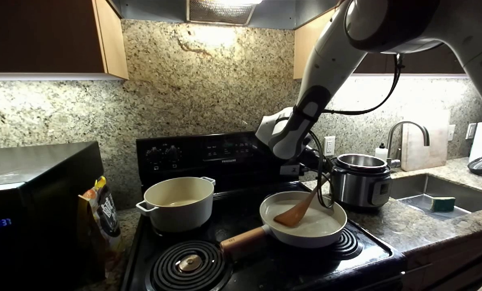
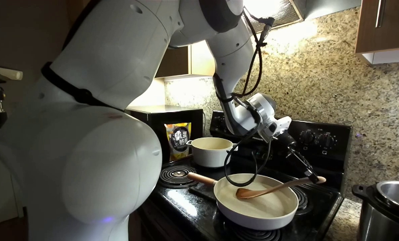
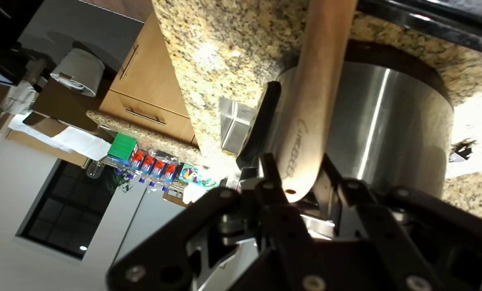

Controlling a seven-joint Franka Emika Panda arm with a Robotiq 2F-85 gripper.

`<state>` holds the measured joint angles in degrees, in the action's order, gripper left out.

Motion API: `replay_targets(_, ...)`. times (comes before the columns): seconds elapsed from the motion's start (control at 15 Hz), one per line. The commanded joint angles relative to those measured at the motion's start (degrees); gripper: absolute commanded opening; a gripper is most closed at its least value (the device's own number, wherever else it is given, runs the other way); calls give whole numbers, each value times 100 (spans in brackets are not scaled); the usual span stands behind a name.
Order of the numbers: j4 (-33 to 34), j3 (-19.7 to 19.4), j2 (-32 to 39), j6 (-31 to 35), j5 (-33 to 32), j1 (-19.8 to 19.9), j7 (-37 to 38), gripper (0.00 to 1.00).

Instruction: Use the spatula to stir the water

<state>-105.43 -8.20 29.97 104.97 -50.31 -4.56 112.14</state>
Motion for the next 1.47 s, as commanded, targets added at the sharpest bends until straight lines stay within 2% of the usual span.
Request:
replay_targets(0.0, -862, 14, -649, 221, -307, 154, 117, 11)
replay_targets(0.2, -1015, -30, -787, 79, -452, 240, 200, 11)
replay_targets(0.53, -688, -121, -661, -349, -444, 346, 650, 11)
replay_targets(0.73, -223, -113, -421, -723, -384, 351, 886, 11)
replay_targets(1.0, 552, -2, 44, -1200, -400, 253, 797, 11)
replay_targets(1.4, 1339, 227, 709, -1366, -503, -3, 608, 11)
